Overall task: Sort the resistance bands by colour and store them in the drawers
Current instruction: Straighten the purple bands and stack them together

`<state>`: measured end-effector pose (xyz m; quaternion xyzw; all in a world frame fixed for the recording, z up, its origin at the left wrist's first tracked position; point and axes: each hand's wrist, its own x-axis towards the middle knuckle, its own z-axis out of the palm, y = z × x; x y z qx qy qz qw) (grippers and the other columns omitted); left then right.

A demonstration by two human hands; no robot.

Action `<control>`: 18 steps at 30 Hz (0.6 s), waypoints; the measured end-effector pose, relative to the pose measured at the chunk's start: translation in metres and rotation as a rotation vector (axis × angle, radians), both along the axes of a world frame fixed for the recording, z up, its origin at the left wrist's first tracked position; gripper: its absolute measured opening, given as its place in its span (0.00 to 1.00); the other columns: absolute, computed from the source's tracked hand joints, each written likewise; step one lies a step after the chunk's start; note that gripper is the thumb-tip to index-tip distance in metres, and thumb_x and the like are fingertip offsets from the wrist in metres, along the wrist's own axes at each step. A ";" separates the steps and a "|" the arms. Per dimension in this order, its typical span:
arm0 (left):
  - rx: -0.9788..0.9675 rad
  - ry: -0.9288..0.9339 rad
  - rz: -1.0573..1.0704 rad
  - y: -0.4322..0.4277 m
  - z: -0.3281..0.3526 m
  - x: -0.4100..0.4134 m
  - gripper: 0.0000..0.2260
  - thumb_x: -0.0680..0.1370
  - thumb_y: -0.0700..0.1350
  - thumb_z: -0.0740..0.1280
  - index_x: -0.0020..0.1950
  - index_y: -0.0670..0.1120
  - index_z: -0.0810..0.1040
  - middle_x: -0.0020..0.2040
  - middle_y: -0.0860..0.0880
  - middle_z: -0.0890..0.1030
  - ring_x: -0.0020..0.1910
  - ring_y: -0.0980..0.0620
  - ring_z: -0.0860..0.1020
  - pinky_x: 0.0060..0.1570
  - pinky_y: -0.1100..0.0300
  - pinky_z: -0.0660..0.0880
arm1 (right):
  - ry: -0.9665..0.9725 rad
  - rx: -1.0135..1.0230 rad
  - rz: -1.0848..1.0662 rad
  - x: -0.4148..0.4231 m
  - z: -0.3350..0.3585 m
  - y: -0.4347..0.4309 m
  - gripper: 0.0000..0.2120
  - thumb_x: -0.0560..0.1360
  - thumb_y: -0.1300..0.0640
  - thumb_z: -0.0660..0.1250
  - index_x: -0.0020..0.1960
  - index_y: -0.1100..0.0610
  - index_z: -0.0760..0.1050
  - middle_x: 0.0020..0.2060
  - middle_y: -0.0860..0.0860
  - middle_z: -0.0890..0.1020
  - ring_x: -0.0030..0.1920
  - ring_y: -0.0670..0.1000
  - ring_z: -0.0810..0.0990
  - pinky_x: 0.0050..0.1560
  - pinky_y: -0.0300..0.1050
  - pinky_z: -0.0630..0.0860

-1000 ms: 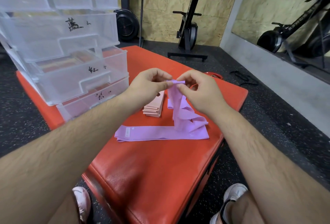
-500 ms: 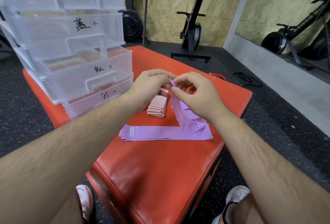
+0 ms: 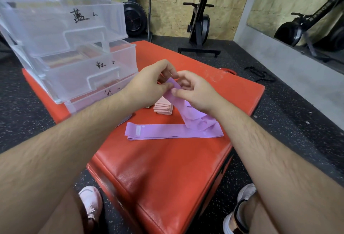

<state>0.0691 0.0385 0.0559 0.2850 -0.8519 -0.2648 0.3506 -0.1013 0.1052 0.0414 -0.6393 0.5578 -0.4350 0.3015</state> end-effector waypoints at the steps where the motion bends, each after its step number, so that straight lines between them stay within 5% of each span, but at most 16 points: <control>1: 0.018 0.019 0.009 -0.002 0.000 0.002 0.14 0.75 0.36 0.69 0.50 0.54 0.75 0.44 0.53 0.77 0.41 0.53 0.78 0.41 0.63 0.74 | 0.009 -0.003 -0.015 0.001 0.000 -0.001 0.14 0.77 0.65 0.70 0.59 0.52 0.76 0.47 0.51 0.82 0.47 0.48 0.79 0.54 0.42 0.75; 7: 0.199 0.237 0.061 -0.014 0.002 0.013 0.17 0.75 0.33 0.69 0.47 0.56 0.73 0.44 0.52 0.72 0.38 0.51 0.73 0.41 0.57 0.72 | 0.131 0.057 -0.048 -0.012 0.003 0.002 0.09 0.73 0.58 0.77 0.51 0.58 0.80 0.45 0.58 0.86 0.42 0.50 0.82 0.54 0.58 0.80; 11: 0.271 0.307 0.130 -0.016 0.001 0.024 0.16 0.76 0.33 0.69 0.45 0.56 0.74 0.42 0.54 0.72 0.39 0.49 0.73 0.36 0.59 0.72 | 0.248 0.091 -0.071 -0.030 0.005 0.011 0.12 0.70 0.55 0.80 0.49 0.52 0.80 0.45 0.53 0.86 0.43 0.51 0.84 0.54 0.55 0.80; 16: 0.376 0.370 0.293 -0.021 -0.007 0.045 0.14 0.76 0.35 0.69 0.43 0.55 0.74 0.42 0.50 0.77 0.37 0.46 0.78 0.45 0.35 0.78 | 0.396 0.161 -0.144 -0.060 0.001 0.026 0.13 0.69 0.51 0.80 0.47 0.53 0.79 0.38 0.48 0.80 0.35 0.44 0.74 0.42 0.45 0.73; 18: 0.395 0.354 0.326 -0.020 -0.012 0.052 0.14 0.76 0.34 0.69 0.43 0.54 0.74 0.42 0.49 0.78 0.37 0.44 0.78 0.43 0.35 0.78 | 0.387 0.194 -0.160 -0.070 -0.004 0.033 0.13 0.69 0.52 0.80 0.47 0.55 0.79 0.36 0.47 0.80 0.34 0.43 0.73 0.42 0.44 0.72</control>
